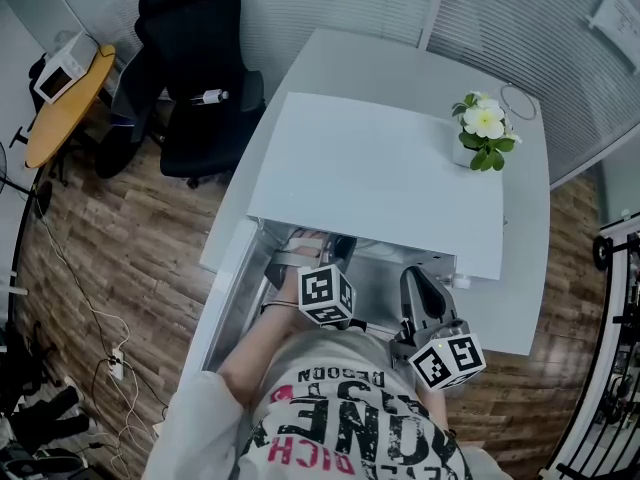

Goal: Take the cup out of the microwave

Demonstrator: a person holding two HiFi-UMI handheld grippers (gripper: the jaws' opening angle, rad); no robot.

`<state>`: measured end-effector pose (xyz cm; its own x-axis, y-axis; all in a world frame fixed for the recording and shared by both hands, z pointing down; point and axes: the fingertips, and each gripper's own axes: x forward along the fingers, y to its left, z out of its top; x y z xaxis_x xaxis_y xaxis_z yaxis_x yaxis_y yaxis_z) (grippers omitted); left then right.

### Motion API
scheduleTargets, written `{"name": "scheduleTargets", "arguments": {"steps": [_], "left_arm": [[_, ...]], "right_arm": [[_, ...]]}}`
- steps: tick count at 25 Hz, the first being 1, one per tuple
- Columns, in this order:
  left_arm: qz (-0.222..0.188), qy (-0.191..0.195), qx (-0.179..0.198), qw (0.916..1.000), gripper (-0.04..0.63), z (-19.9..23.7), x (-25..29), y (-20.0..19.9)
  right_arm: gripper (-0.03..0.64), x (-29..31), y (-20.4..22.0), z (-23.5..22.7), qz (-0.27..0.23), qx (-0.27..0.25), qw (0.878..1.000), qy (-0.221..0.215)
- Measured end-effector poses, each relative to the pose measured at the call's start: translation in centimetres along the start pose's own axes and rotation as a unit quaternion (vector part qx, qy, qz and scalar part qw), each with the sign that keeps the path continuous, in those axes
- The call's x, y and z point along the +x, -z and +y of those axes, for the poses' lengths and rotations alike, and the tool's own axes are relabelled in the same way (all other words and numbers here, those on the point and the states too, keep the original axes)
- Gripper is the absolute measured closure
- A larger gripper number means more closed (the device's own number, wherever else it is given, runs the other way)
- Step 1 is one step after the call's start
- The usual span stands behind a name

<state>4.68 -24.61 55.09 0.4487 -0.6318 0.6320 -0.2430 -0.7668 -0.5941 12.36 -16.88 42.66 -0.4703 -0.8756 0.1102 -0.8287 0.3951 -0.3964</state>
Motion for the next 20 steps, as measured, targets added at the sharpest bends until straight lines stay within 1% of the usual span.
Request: {"name": "scheduleTargets", "arguments": {"steps": [3,9,15,20], "left_arm": [[-0.004,0.010,0.004,0.9999,0.549,-0.3,-0.2,0.0],[-0.009,0.025,0.008,0.9996,0.555,-0.4,-0.7,0.0],[-0.024,0.018,0.005,0.9995,0.557,-0.4,-1.3,-0.2],[-0.029,0.015,0.007,0.9994,0.557,-0.3,-1.8,-0.3]], "right_arm": [[0.589,-0.1,0.3,0.2,-0.001,0.004,1.000,0.005],[0.589,0.1,0.4,0.5,-0.004,0.000,1.000,0.013],[0.589,0.4,0.9,0.9,-0.004,0.000,1.000,0.015],[0.589,0.3,1.1,1.0,-0.007,0.011,1.000,0.020]]}}
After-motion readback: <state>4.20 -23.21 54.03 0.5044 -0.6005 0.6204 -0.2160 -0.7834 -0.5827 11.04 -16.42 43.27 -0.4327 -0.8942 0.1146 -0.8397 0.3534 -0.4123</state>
